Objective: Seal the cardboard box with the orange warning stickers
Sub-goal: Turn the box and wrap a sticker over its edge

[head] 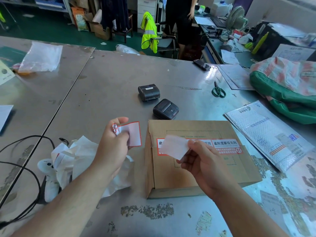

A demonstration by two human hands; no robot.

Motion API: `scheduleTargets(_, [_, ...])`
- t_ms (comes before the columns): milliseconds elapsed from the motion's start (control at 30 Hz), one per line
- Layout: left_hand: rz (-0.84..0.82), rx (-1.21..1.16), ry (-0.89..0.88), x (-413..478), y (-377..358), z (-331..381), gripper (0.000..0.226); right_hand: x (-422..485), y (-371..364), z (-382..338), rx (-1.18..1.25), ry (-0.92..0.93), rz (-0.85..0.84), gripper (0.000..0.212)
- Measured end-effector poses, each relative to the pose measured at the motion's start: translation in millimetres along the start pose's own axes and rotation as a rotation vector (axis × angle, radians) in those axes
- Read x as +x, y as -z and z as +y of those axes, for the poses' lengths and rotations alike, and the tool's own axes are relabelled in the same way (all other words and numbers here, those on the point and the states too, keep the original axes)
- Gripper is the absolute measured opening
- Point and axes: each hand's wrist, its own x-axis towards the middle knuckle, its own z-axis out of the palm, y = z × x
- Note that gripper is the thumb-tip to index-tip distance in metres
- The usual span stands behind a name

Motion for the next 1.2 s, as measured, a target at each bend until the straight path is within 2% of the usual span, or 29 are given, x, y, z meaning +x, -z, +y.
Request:
scheduleTargets(100, [-0.037, -0.043, -0.026, -4.5, -0.4, 1.6, 0.011, -0.3, -2.6, -1.4, 0.028, 0.012, 0.035, 0.021])
scheduleTargets(200, [-0.123, 0.042, -0.099, -9.2, -1.3, 1.0, 0.026, 0.1, -4.8, -3.4, 0.056, 0.042, 0.080, 0.015])
scheduleTargets(300, [-0.095, 0.099, -0.118, -12.8, -1.8, 2.0, 0.027, 1.5, -5.4, -5.2, 0.009, 0.097, 0.104, 0.021])
scheduleTargets(467, [-0.264, -0.006, -0.172, -20.5, -6.7, 2.7, 0.003, 0.7, -6.8, -5.3, -0.021, 0.141, 0.132, 0.024])
scheduleTargets(600, [-0.276, -0.036, -0.206, -27.6, -11.0, 6.7, 0.019, 0.7, -9.7, -5.1, -0.049, 0.154, 0.165, 0.019])
scheduleTargets(700, [-0.290, 0.163, -0.307, -27.9, -9.7, 7.0, 0.015, 0.8, -11.0, -5.5, -0.107, 0.175, 0.194, 0.018])
scheduleTargets(767, [-0.327, 0.326, -0.341, -31.7, -9.7, 8.8, 0.027, 0.6, -12.0, -6.0, -0.141, 0.197, 0.208, 0.020])
scheduleTargets(867, [-0.345, 0.458, -0.353, -36.4, -11.6, 11.5, 0.028, -0.1, -13.7, -6.1, -0.178, 0.219, 0.213, 0.028])
scheduleTargets(967, [-0.344, 0.487, -0.354, -32.6, -11.6, 7.0, 0.021, -0.6, -14.6, -6.1, -0.213, 0.219, 0.201, 0.037])
scheduleTargets(1200, [-0.345, 0.549, -0.330, -28.3, -9.8, 3.0, 0.015, 2.5, -16.0, -5.2, -0.285, 0.169, 0.168, 0.039])
